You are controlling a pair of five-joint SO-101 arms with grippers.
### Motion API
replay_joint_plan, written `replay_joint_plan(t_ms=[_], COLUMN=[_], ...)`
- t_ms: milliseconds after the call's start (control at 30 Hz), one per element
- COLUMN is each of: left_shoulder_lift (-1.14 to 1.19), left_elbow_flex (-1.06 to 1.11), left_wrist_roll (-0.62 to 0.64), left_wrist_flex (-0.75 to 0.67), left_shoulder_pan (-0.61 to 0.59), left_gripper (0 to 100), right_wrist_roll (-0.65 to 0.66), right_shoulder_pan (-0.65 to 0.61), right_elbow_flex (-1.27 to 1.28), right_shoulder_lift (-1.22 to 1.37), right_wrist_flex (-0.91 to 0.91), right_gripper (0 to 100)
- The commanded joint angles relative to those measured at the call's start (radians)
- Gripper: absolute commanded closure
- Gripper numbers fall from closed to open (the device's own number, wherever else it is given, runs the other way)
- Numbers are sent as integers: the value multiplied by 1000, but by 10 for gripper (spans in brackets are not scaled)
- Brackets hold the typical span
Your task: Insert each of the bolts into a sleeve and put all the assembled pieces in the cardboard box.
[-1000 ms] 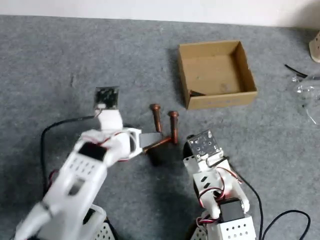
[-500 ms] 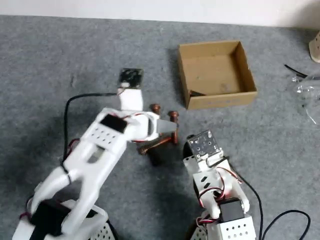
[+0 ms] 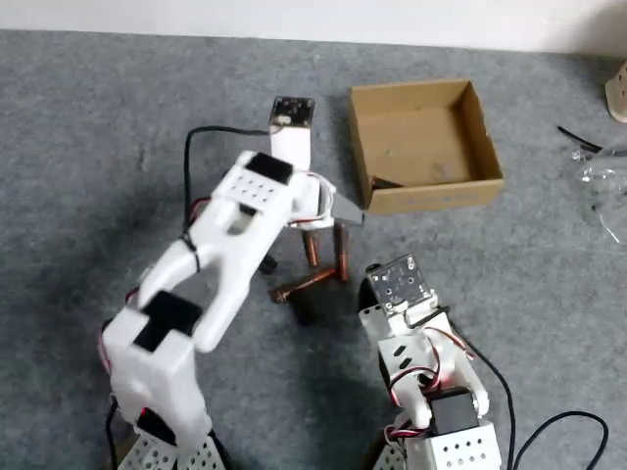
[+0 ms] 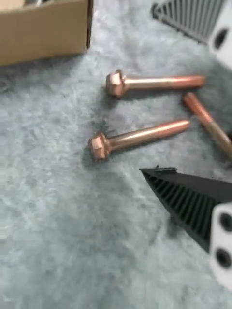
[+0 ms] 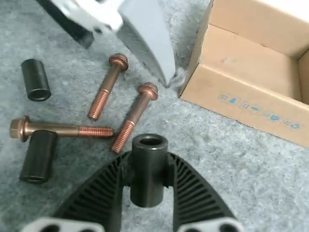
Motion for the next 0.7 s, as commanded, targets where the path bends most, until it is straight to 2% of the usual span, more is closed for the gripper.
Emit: replay_joint_plan(t_ms=[0, 133, 233, 400, 667], left_shoulder_lift=[50, 76, 71, 81, 73], left_elbow_flex=[-99, -122, -119, -116, -127], left_wrist_roll=[49, 49, 49, 54, 54], left_wrist_flex=[12, 14, 14, 17, 98], left_shoulder_pan=[-44, -84, -104, -87, 38], left_gripper=[658, 824, 905, 882, 864], right_wrist_roll=[11, 11, 11, 11, 11], right_shoulder_pan=[8, 8, 8, 8, 8], right_elbow_flex=[4, 4, 4, 4, 4], right_shoulder_lift=[-18, -18, -18, -18, -18], right_wrist_flex=[-35, -35, -35, -35, -35], right_gripper=[995, 995, 995, 995, 995])
